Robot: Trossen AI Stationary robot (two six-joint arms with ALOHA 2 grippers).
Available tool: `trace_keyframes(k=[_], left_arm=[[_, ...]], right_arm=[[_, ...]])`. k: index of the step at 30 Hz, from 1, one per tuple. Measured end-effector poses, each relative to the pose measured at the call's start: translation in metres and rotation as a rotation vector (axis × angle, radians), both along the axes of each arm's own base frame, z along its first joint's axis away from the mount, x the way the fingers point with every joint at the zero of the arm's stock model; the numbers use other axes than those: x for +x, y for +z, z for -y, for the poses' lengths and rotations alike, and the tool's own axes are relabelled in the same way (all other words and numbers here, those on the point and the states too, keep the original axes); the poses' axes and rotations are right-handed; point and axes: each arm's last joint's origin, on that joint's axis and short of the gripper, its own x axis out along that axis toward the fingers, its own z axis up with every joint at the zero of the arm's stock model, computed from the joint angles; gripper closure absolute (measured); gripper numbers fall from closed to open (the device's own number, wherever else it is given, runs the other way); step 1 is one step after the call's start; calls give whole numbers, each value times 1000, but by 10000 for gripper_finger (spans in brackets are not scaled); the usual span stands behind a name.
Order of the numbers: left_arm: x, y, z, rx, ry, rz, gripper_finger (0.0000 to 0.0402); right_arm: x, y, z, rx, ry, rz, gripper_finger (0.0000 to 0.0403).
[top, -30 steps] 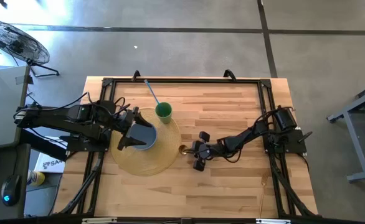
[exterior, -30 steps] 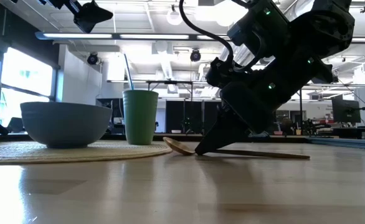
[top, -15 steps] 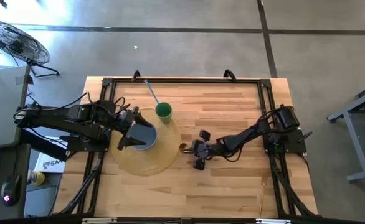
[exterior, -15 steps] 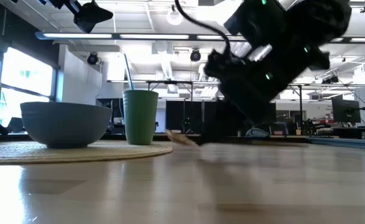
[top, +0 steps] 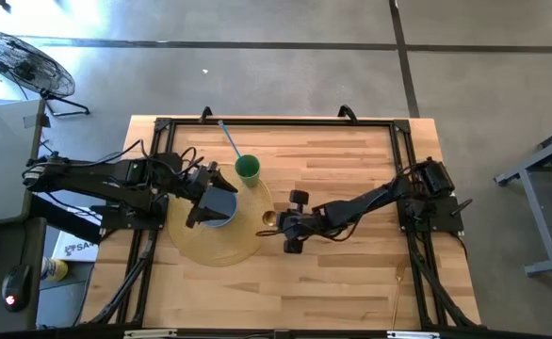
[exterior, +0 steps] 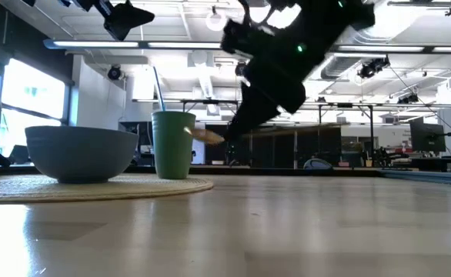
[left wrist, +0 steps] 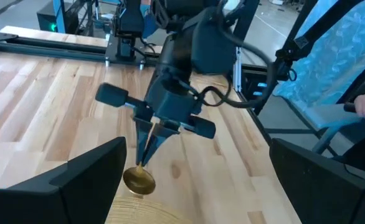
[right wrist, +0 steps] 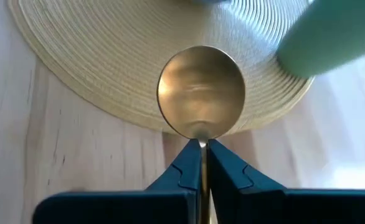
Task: Pick & Place Utensil
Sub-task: Put the gold spoon into the blue bowl on the brown mat
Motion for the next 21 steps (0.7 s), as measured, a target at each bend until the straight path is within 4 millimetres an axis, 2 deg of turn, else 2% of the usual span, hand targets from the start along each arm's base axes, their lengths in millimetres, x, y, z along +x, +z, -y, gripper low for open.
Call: trace_keyframes(k=[7,13,17,21], left_arm=[[0,-1,0,-36,0,-17,12],[-1,-9,0,-108,22,-115,12],[6,-15,0,-131,33,-165,12],[18,-25,1,-183,34,-235,12]], right_arm=[[13,26,-12,-89,215,1,397],[19,44,-23,-186,467,11,394],[22,48,-27,-311,726,18,397],[25,52,-29,-443,893,55,392]])
